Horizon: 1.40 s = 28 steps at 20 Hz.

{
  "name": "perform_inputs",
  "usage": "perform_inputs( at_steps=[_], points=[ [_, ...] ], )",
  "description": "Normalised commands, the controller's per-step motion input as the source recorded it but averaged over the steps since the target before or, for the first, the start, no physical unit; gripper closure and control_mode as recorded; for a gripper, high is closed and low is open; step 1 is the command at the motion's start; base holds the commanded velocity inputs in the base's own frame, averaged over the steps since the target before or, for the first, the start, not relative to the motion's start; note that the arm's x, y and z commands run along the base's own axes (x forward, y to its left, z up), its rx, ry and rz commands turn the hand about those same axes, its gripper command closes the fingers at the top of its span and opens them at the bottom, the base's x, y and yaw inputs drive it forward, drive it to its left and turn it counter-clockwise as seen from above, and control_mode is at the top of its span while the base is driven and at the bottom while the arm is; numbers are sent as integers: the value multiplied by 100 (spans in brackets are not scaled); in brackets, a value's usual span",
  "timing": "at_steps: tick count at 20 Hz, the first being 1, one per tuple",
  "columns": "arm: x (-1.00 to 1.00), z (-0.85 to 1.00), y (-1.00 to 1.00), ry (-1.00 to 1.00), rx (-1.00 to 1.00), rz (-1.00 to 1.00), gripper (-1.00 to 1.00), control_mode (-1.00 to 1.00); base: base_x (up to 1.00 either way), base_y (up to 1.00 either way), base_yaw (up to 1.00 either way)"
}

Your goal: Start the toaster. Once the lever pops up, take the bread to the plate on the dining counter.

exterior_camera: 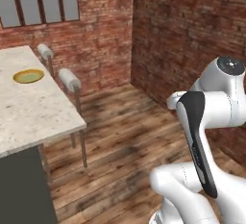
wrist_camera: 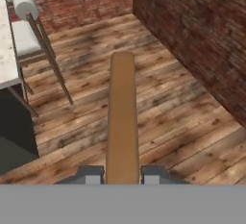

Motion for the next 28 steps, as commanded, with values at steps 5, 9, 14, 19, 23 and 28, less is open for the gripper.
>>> perform_inputs(
  at_steps=[5, 9, 14, 19, 23, 28],
  points=[
    [0, 0, 0, 0, 0, 0, 100, 100, 32, -54, 70],
    [0, 0, 0, 0, 0, 0, 100, 100, 35, -56, 69],
    [0, 0, 0, 0, 0, 0, 100, 100, 37, -56, 69],
    [0, 0, 0, 0, 0, 0, 100, 100, 33, -61, 67],
    [0, 0, 0, 0, 0, 0, 100, 100, 22, -63, 67],
    [0, 0, 0, 0, 0, 0, 100, 100, 28, -74, 62]
  ],
)
